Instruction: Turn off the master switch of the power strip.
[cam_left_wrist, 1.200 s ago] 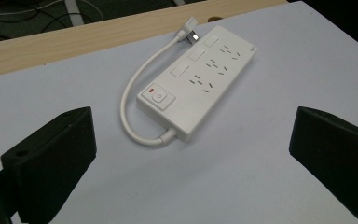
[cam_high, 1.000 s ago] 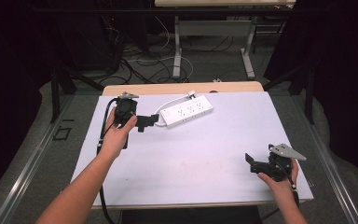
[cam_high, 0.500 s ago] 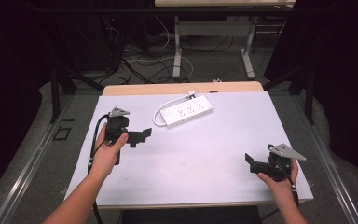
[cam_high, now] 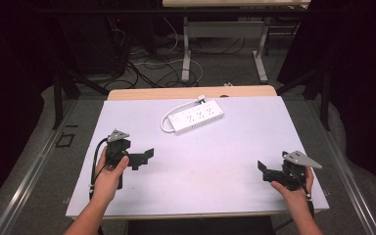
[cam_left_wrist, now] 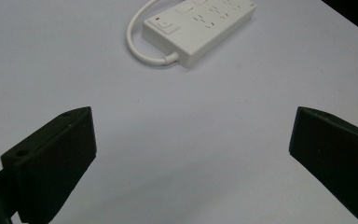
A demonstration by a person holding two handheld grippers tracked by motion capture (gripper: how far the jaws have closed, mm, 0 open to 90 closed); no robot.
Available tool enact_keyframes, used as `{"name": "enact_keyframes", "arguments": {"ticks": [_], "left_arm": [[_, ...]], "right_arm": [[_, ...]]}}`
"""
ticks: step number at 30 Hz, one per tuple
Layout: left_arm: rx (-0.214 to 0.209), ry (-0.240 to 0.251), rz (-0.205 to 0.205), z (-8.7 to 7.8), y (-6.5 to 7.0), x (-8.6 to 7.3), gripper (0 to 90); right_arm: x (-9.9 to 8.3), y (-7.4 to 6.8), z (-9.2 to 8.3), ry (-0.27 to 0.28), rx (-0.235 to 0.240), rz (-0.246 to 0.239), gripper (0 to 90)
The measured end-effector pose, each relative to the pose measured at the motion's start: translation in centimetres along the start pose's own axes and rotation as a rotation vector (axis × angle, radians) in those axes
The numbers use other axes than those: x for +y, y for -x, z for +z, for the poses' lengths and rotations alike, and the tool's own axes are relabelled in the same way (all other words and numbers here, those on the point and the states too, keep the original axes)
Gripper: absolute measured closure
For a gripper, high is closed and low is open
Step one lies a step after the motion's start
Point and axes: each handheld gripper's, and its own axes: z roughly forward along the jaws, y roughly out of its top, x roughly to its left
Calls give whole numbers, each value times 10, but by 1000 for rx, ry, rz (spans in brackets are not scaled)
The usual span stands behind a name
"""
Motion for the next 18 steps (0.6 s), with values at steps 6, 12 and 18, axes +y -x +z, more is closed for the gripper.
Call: {"name": "enact_keyframes", "arguments": {"ticks": [6, 12, 18], "left_arm": [[6, -7, -18, 4, -6, -21, 9], [12, 6, -32, 7, -13, -36, 9], [16, 26, -54, 8, -20, -46, 9]], "right_arm": [[0, 1, 0, -5, -1, -11, 0], [0, 0, 1, -3, 1, -7, 0], [-1, -1, 1, -6, 1, 0, 0]]}}
